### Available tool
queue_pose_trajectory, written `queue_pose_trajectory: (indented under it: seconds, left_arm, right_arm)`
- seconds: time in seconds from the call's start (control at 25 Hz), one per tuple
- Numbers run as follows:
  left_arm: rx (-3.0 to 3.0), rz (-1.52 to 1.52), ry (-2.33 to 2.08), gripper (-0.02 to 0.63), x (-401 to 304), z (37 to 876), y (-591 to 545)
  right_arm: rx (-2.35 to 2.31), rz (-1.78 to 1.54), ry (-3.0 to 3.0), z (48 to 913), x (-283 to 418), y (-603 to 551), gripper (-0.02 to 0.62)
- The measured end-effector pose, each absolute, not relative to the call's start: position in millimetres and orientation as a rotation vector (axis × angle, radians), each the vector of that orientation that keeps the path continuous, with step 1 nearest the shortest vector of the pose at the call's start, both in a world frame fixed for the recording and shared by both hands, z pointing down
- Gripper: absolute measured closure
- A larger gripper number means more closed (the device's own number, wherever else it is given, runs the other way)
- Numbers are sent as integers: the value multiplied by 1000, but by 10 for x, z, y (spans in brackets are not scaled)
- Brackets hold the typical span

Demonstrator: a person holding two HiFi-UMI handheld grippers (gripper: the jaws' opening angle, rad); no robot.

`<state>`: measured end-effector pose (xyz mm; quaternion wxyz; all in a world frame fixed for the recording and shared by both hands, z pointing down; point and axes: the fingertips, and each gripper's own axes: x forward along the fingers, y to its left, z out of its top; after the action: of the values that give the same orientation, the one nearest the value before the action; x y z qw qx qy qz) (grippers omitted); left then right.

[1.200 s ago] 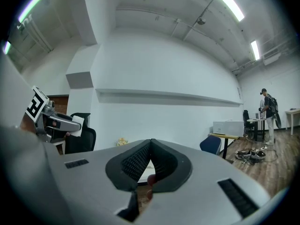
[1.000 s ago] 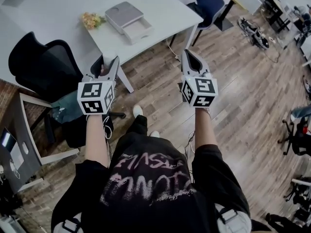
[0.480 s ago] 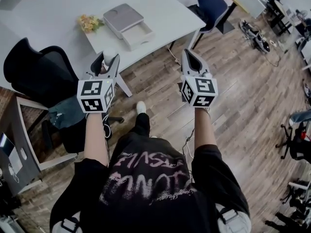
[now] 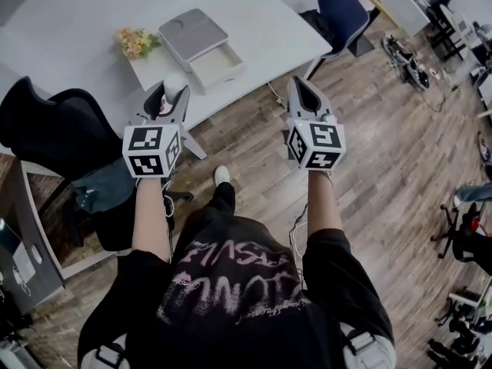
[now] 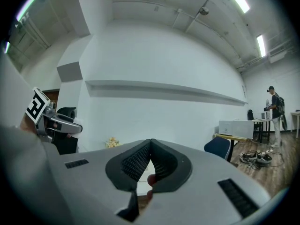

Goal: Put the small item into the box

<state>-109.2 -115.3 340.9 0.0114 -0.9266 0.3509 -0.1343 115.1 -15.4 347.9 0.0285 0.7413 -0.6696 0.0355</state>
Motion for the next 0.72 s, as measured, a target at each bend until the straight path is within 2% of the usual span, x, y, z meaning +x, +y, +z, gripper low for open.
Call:
queue_pose_trajectory:
  seconds: [0.72]
  left_arm:
    - [-2926, -494, 1102, 423, -708, 3608, -2624]
  right_arm:
    - [2285, 176, -2027, 3639, 1569, -1569, 586]
